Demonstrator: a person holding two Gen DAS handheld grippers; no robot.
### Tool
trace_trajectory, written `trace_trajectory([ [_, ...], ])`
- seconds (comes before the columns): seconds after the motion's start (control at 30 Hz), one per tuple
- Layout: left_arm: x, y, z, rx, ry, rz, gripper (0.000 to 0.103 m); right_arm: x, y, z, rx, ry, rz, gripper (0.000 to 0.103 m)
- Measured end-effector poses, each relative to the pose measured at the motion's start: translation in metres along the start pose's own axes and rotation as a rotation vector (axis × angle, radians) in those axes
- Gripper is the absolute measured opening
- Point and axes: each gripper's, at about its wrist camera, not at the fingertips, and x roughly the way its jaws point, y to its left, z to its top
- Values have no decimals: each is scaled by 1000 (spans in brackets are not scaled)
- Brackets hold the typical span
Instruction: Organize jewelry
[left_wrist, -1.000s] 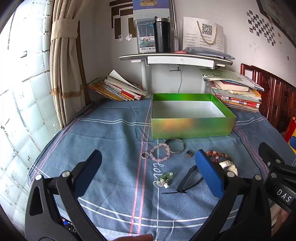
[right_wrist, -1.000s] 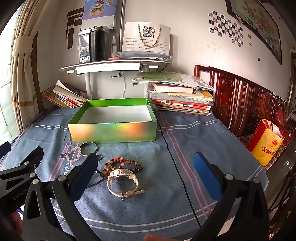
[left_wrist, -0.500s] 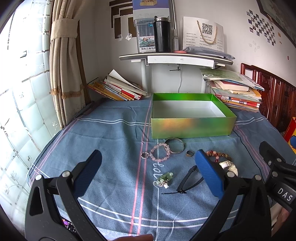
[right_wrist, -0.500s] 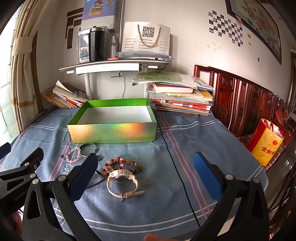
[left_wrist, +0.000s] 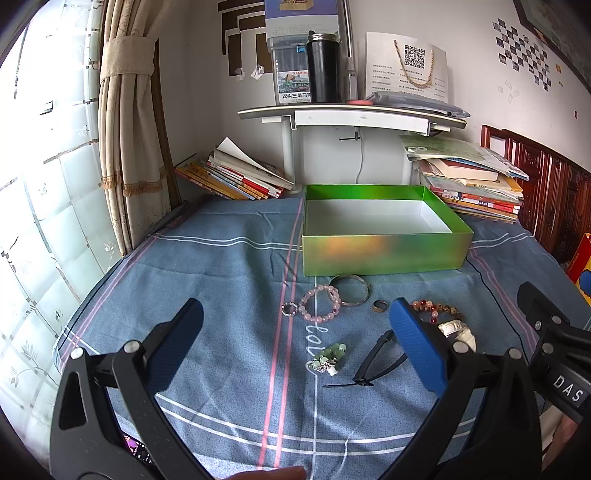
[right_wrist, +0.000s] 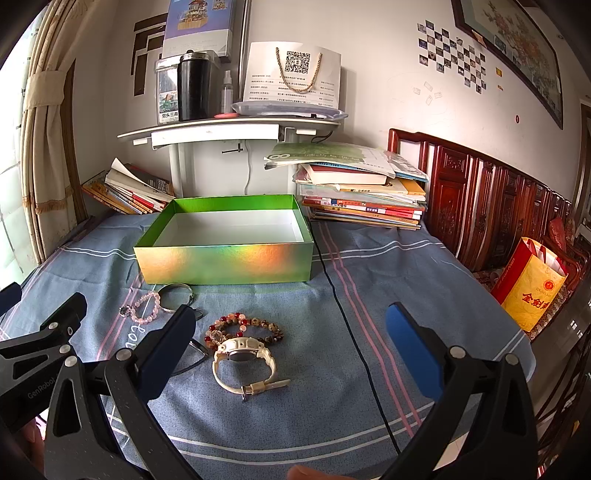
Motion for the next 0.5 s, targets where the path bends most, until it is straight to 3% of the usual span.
trace_trajectory([
  [0.5, 4, 2, -1, -3, 5, 1, 100, 4, 1, -2, -5, 6, 3, 100],
])
